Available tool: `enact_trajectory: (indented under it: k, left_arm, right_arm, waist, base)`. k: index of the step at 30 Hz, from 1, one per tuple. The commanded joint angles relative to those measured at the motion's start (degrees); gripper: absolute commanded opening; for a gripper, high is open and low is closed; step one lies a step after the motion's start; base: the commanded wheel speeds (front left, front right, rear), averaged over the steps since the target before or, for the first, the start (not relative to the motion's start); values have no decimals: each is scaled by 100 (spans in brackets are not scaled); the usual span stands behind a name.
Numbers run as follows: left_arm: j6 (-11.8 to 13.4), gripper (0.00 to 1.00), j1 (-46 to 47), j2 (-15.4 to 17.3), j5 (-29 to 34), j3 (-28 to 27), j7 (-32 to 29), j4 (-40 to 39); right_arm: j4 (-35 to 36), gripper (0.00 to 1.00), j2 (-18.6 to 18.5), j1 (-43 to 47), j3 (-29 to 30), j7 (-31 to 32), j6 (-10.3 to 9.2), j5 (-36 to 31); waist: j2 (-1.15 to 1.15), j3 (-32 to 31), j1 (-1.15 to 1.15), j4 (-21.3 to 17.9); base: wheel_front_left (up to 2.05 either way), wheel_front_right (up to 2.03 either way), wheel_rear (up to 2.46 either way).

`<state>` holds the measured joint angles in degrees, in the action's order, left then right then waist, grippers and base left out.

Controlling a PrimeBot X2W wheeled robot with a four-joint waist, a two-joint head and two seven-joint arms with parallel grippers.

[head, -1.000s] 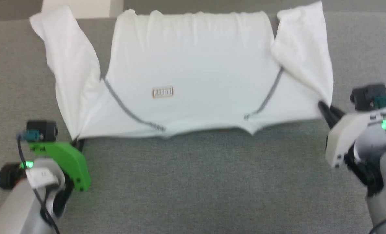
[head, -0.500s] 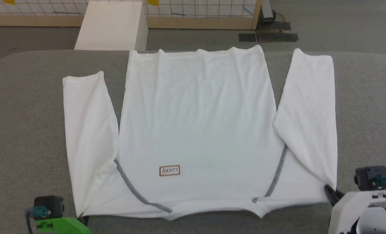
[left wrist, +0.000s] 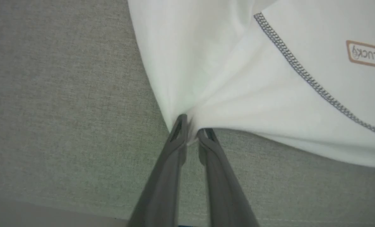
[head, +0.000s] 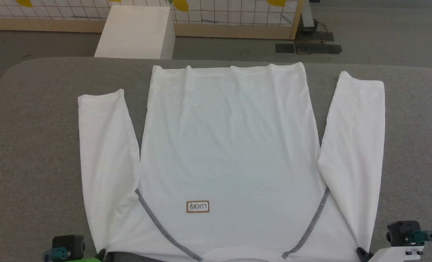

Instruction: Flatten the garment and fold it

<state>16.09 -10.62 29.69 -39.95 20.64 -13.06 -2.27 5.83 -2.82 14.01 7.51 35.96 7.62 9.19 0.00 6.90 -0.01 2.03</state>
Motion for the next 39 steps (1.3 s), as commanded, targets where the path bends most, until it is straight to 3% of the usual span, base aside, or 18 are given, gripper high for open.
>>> enact_trajectory:
  k: [1,8,16,21,30,39]
  left_arm:
    - [-32,100,116,-44,28,-25,92,78]
    - [-15,100,125,-138,81,-20,337,105]
    - [255,100,-98,198,177,-477,628,-616]
    - [325,100,340,389,385,-782,925,-736]
    - [-108,100,2358,676,510,-1083,1163,371]
    - [-501,100,3866,1003,-202,-1496,313,1595]
  right_arm:
    - [-33,100,-9,96,8,-71,-13,18]
    - [161,100,-66,193,-134,-673,-13,-50]
    - [630,100,-104,79,59,-1825,-13,-242]
    - [610,100,-49,-263,131,-2655,-13,-395]
    - [321,100,-16,-1374,-134,-3447,-13,-357]
    - [87,100,-8,-2107,-375,-3744,-13,-123]
  waist:
    - [0,-20,1,-12]
    - [0,-110,1,-38]
    - [0,-71,1,-194]
    - [0,150,1,-314]
    - [0,1229,1,-700]
    - [0,2294,1,-1180]
  base:
    - [0,0,0]
    - [0,0,0]
    - [0,0,0]
    - [0,0,0]
    - [0,0,0]
    - [0,0,0]
